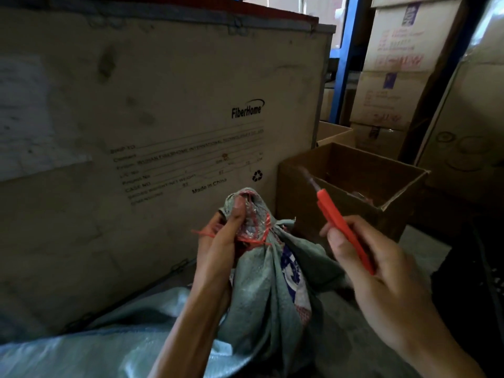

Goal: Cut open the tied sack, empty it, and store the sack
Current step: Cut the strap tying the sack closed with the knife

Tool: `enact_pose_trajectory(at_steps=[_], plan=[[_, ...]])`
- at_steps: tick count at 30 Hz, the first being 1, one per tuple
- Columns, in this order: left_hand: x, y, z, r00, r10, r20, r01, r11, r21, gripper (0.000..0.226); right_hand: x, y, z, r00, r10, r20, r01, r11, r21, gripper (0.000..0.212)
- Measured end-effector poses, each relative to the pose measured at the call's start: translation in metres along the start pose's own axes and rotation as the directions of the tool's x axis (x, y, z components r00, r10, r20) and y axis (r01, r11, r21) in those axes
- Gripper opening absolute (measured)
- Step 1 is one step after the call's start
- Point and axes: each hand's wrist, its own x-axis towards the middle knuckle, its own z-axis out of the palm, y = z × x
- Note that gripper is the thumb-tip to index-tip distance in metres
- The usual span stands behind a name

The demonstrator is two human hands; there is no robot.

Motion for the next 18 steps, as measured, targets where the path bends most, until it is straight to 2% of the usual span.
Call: enact_pose_trajectory(at_steps=[3, 5, 9, 12, 18], plan=[[-0.001, 0.004, 0.000, 0.999, 0.028, -0.035, -0.028, 1.000, 0.007, 0.045, -0.005, -0.005, 0.008, 0.998, -0.026, 0.057, 0.037, 0.982, -0.184, 0.032], [-0.002, 0.005, 0.000, 0.998, 0.045, -0.036, -0.044, 0.999, 0.032, 0.052, -0.006, -0.006, 0.010, 0.995, -0.005, 0.099, 0.029, 0.970, -0.241, 0.032], [-0.005, 0.005, 0.001, 0.996, 0.085, -0.005, -0.084, 0.991, 0.101, 0.047, -0.007, -0.005, 0.012, 0.992, -0.008, 0.130, 0.038, 0.971, -0.236, 0.035], [-0.008, 0.003, 0.004, 0.993, 0.115, -0.001, -0.114, 0.981, 0.154, 0.052, -0.007, -0.006, 0.013, 0.992, -0.023, 0.123, 0.055, 0.964, -0.259, 0.036], [-0.007, 0.001, 0.008, 0.986, 0.168, 0.008, -0.167, 0.968, 0.185, 0.042, -0.006, -0.007, 0.011, 0.992, -0.019, 0.124, 0.056, 0.953, -0.298, 0.034]])
